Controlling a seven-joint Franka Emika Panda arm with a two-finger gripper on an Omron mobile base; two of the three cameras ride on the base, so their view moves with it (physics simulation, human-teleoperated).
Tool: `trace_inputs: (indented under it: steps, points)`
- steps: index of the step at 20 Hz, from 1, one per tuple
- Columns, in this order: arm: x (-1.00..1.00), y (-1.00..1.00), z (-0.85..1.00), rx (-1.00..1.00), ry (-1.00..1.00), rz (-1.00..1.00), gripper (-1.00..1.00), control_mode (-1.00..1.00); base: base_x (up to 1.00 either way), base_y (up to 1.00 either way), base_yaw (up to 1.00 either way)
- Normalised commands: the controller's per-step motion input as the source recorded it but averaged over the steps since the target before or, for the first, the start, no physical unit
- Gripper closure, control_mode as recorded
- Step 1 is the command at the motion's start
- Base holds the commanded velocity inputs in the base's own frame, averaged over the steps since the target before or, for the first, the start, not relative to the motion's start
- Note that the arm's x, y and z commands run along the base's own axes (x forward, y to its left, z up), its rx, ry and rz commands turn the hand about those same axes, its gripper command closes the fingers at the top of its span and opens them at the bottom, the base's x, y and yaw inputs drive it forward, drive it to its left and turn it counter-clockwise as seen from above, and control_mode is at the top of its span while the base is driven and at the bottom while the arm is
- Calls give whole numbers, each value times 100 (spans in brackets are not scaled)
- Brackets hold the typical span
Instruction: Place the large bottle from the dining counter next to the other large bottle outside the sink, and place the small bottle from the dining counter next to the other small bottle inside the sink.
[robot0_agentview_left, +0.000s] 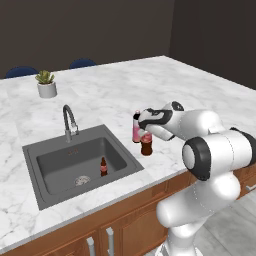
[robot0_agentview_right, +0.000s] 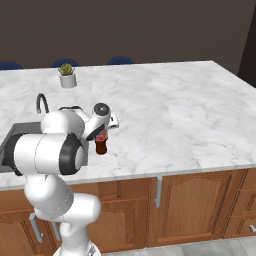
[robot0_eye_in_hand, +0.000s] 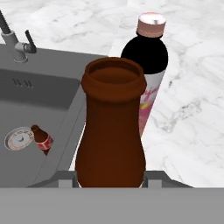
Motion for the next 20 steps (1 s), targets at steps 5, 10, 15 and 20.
trace_inputs:
  steps: [5,10,15,20]
  points:
    - [-34,0,-7,0,-3,0,100,-100,0,0,0]
    - [-18,0,-5,0,-1,0,100,-100,0,0,0]
    - [-2,0,-8,0,0,0,100,-100,0,0,0]
    - [-3,0,-9,0,-1,0,100,-100,0,0,0]
